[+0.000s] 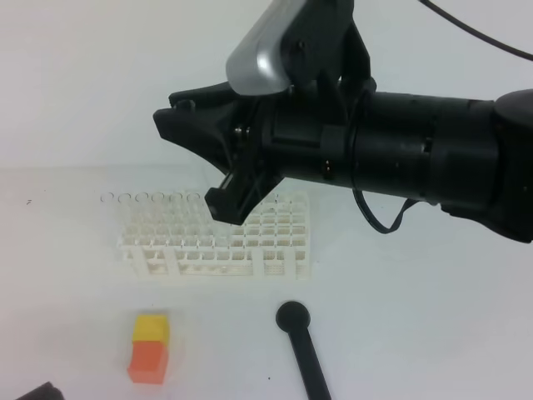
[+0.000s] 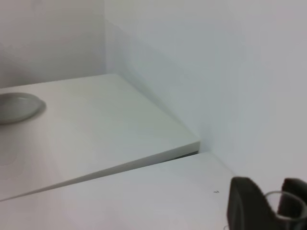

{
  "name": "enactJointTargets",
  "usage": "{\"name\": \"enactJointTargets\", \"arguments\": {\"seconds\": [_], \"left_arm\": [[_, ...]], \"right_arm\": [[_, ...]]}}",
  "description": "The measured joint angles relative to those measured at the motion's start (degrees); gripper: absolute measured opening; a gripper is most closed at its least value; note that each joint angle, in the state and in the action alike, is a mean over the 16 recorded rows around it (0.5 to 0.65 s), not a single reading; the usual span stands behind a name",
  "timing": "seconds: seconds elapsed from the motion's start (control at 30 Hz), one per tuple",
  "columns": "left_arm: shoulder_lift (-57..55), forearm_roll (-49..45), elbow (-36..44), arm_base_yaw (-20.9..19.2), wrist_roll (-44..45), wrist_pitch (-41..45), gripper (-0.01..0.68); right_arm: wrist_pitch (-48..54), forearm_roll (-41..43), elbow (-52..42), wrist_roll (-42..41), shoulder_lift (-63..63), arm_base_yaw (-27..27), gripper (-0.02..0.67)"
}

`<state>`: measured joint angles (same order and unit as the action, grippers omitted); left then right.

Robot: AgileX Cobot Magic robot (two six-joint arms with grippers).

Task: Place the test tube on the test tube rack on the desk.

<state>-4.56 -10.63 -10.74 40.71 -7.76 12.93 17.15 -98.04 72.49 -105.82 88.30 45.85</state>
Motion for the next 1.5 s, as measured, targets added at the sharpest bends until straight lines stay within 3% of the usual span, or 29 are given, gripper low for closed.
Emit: {"name": "enactJointTargets", "arguments": {"seconds": [0.23, 0.7, 0.87, 1.0, 1.37, 1.5], "left_arm": [[4.34, -1.47, 0.0, 0.0, -0.58, 5.08, 0.0], [4.96, -2.38, 0.0, 0.0, -0.64, 6.59, -0.001], [4.96, -2.4, 0.0, 0.0, -0.64, 6.63, -0.001], [4.96, -2.42, 0.0, 0.0, -0.64, 6.63, -0.001], [4.96, -2.47, 0.0, 0.0, -0.64, 6.63, -0.001], [4.96, -2.47, 0.0, -0.02, -0.64, 6.63, -0.001]], "right_arm": [[0.03, -0.01, 0.0, -0.35, 0.0, 0.0, 0.121], [-1.58, -0.04, 0.0, -2.57, 0.0, -0.03, 0.121], [-4.88, 2.0, 0.0, 0.91, 0.0, -0.47, 0.121], [-9.25, 11.01, 0.0, 12.37, 0.01, -0.91, 0.121], [-24.5, 54.95, 0.0, 65.5, 3.34, -1.74, 0.121], [-31.85, 65.04, 0.0, 78.57, 7.23, -1.48, 0.121]]}}
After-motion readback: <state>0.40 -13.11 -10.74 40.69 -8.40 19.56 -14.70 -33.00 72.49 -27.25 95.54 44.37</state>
